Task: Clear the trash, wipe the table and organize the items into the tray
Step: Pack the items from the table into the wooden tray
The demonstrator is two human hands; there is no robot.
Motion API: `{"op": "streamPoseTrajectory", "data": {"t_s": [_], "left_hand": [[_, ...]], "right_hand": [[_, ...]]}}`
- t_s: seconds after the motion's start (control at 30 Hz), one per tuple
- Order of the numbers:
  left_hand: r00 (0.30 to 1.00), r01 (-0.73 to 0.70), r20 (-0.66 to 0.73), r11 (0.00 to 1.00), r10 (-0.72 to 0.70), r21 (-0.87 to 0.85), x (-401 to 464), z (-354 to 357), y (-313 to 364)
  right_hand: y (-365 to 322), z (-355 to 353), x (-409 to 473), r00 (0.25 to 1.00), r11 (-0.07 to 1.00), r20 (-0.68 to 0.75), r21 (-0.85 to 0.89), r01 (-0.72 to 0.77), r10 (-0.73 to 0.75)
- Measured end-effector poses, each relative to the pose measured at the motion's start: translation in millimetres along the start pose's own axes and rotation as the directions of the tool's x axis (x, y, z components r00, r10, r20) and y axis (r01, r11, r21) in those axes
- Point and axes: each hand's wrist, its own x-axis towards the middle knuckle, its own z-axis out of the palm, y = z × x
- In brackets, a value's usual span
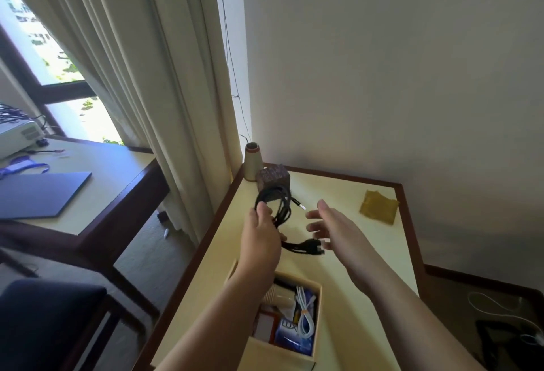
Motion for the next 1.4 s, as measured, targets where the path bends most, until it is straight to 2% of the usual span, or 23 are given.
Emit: {"op": "streamPoseTrajectory", "data": {"t_s": [0.1,0.17,0.23,0.3,0.4,0.47,0.53,0.63,0.73,0.8,0.87,1.0,1.1,1.17,1.27,1.4], "left_hand": [[0.986,0.119,-0.081,0.956,-0.145,-0.268,6,-3,-4],[0.975,0.137,-0.122,0.934,-0.185,-0.329,9,-4,-5],[0.972,0.137,-0.145,0.951,-0.182,-0.278,12,-5,-12],[0.974,0.13,-0.156,0.968,-0.166,-0.216,12,-8,-20],[0.98,0.122,-0.14,0.981,-0.144,-0.153,15,-16,-32],[0.986,0.097,-0.131,0.995,-0.098,-0.015,16,-24,-37],[0.995,0.028,-0.096,0.963,-0.002,0.269,21,-35,-45],[0.998,-0.066,0.025,0.837,0.062,0.543,31,-54,-57],[0.978,-0.158,0.206,0.701,0.016,0.696,43,-76,-70],[0.935,-0.27,0.354,0.588,-0.03,0.763,51,-91,-80],[0.883,-0.374,0.465,0.495,-0.069,0.784,59,-105,-91],[0.772,-0.547,0.618,0.338,-0.151,0.766,75,-127,-104],[0.664,-0.691,0.718,0.198,-0.208,0.695,84,-136,-112],[0.654,-0.697,0.727,0.207,-0.21,0.687,86,-142,-121],[0.639,-0.733,0.748,0.154,-0.18,0.663,86,-151,-135],[0.623,-0.752,0.774,0.182,-0.118,0.633,86,-158,-152]], "right_hand": [[30,22,-11,0.992,0.996,-0.115,0.077,-0.048,0.057],[50,45,-19,0.981,0.945,-0.04,0.277,-0.172,0.19],[62,68,-19,0.941,0.781,0.133,0.528,-0.334,0.313],[63,80,-12,0.928,0.665,0.194,0.652,-0.364,0.318],[59,88,3,0.951,0.648,0.129,0.705,-0.287,0.281],[61,92,10,0.964,0.722,0.095,0.646,-0.25,0.248],[66,97,15,0.969,0.823,0.038,0.521,-0.228,0.244],[74,99,17,0.969,0.893,-0.005,0.39,-0.224,0.246],[84,100,11,0.959,0.892,0.052,0.357,-0.279,0.279],[93,106,7,0.95,0.894,0.099,0.32,-0.314,0.298],[100,115,4,0.936,0.902,0.128,0.253,-0.351,0.328],[117,131,-2,0.934,0.941,0.112,-0.024,-0.339,0.339],[127,143,-4,0.945,0.907,0.084,-0.317,-0.276,0.317],[131,149,-5,0.957,0.877,0.079,-0.427,-0.22,0.278],[135,163,-6,0.974,0.849,0.085,-0.509,-0.139,0.211],[135,168,-3,0.975,0.802,0.051,-0.579,-0.147,0.215]]}}
